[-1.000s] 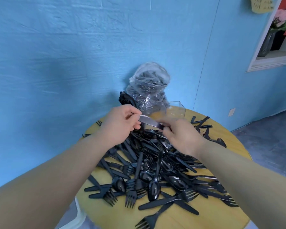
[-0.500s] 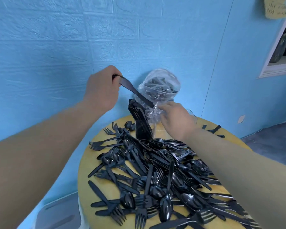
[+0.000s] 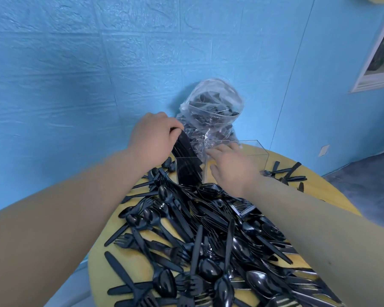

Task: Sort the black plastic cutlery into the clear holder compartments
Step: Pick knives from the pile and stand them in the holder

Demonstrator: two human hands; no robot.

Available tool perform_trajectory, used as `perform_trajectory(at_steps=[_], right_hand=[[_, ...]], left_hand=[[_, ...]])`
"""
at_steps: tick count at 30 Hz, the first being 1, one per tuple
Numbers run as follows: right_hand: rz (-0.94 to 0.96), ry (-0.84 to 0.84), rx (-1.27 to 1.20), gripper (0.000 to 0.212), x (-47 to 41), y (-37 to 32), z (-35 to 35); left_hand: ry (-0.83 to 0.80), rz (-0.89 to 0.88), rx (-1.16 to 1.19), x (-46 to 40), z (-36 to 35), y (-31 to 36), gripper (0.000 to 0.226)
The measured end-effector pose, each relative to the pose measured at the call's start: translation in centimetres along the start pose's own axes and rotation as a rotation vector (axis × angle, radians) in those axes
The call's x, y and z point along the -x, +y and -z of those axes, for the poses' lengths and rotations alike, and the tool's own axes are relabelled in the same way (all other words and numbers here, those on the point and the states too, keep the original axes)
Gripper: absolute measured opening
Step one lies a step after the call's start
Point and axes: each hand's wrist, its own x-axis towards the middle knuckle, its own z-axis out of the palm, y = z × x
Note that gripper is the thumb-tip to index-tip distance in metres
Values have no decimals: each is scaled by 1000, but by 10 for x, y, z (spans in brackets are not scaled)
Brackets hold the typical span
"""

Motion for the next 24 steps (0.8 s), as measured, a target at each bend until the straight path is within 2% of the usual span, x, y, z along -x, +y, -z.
perform_trajectory(at_steps=[6, 11, 13, 16, 21, 24], right_hand=[[16, 17, -31, 48, 2, 4, -3], [176, 261, -157, 36, 6, -9, -5], [261, 296, -232, 31, 6, -25, -8], [332, 252, -294, 27, 1, -52, -18], [286, 137, -272, 31, -16, -83, -39], [289, 89, -260, 33, -23, -96, -46]], left_hand=[[-77, -50, -35, 11, -23, -9, 32], [-35, 13, 34, 28, -11, -42, 42], [-60, 82, 73, 45, -7, -66, 40], [-166, 179, 61, 75, -8, -98, 38], [-376, 327, 34, 110, -21, -133, 49], [-407, 336, 68, 119, -28, -140, 49]])
